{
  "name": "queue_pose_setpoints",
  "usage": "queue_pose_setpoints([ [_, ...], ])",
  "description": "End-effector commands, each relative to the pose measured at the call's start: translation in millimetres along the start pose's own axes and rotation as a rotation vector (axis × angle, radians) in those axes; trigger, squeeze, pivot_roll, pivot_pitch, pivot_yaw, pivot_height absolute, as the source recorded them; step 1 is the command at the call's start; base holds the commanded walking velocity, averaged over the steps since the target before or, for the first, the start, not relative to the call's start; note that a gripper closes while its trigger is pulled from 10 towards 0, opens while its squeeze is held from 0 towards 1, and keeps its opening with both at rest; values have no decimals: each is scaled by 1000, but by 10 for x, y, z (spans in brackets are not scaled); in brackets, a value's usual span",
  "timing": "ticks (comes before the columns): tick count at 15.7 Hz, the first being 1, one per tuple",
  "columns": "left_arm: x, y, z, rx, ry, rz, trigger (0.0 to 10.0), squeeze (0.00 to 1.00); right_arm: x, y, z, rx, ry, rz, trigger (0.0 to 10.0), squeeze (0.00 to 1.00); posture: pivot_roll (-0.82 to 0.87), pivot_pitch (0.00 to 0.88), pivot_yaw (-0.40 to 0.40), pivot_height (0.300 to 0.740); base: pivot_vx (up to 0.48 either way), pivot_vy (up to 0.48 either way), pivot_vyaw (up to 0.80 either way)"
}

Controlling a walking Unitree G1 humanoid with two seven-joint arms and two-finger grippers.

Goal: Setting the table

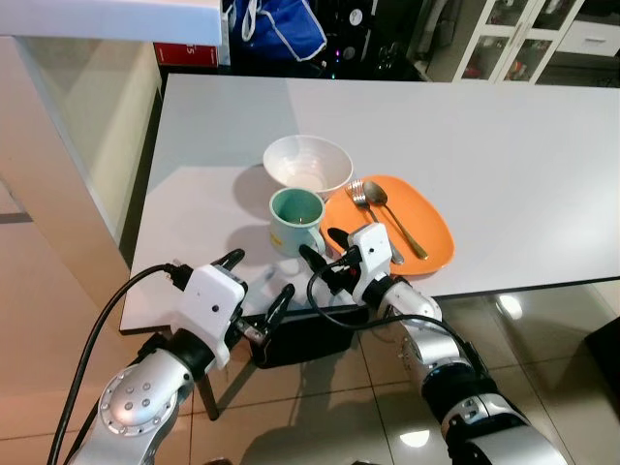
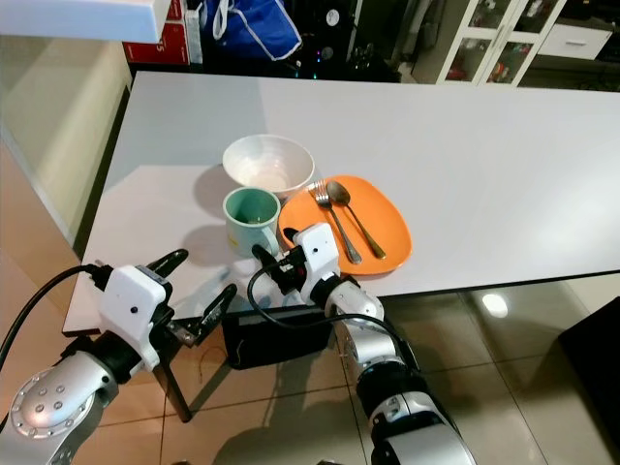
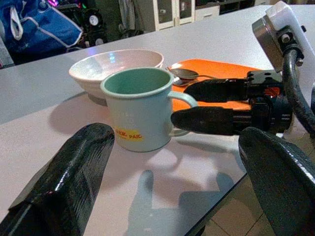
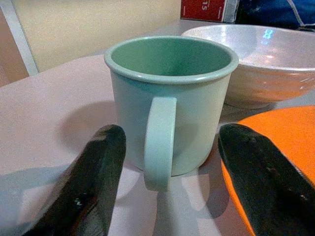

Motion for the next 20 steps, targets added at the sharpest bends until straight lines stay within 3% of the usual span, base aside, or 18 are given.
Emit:
queue_pose_setpoints([
  [1,1,-50,-29,-26,-7,4,10000,0,86,-47,33,-12,-44,-5,10000,1000,38,20,-97,740,0,0,0],
  [2,5,-50,-32,-27,-9,4,10000,0,154,-36,38,-11,-80,-2,10000,1000,39,19,-98,740,0,0,0],
  [3,12,-50,-31,-29,-12,5,10000,0,259,-19,54,-8,-129,16,10000,0,37,18,-96,740,0,0,0],
  [8,25,-44,-41,-31,-23,9,10000,0,427,0,164,1,-210,15,10000,0,34,12,-95,740,0,0,0],
  [11,82,59,-64,30,-48,15,10000,0,747,58,321,9,-346,-28,10000,0,43,0,-102,740,0,0,0],
  [13,48,360,-158,222,39,100,10000,0,1201,82,565,-45,-486,24,10000,0,19,0,-88,740,0,0,0],
  [14,74,381,-199,229,44,104,10000,0,1296,51,629,-83,-509,21,10000,0,18,0,-83,740,0,0,0],
  [15,150,399,-330,224,45,83,10000,0,1409,-112,834,-226,-527,26,10000,0,3,0,-50,740,0,0,0],
  [17,185,450,-389,246,33,86,10000,0,1361,-230,1003,-338,-498,15,10000,0,-8,0,-34,740,0,0,0],
  [18,186,534,-422,290,34,51,10000,0,1270,-296,1200,-443,-444,6,10000,0,-9,0,-24,740,0,0,0],
  [19,172,554,-429,296,45,27,10000,0,1215,-308,1264,-472,-417,-11,10000,0,-10,0,-22,740,0,0,0],
  [20,148,570,-450,293,68,14,10000,0,1084,-341,1321,-536,-325,-35,10000,0,-16,0,-14,740,0,0,0],
])
Point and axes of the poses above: a point about 5 cm out from each wrist's last joint towards the gripper, its own z axis pointing back from the gripper into the wrist, its own x axis along the axis of the wrist's last joint, y = z × x, the point moved 4 cm from there along -z, pointing out of the wrist towards the gripper, and after that the axes turned 15 degrees about -z, right-handed, at the moved point
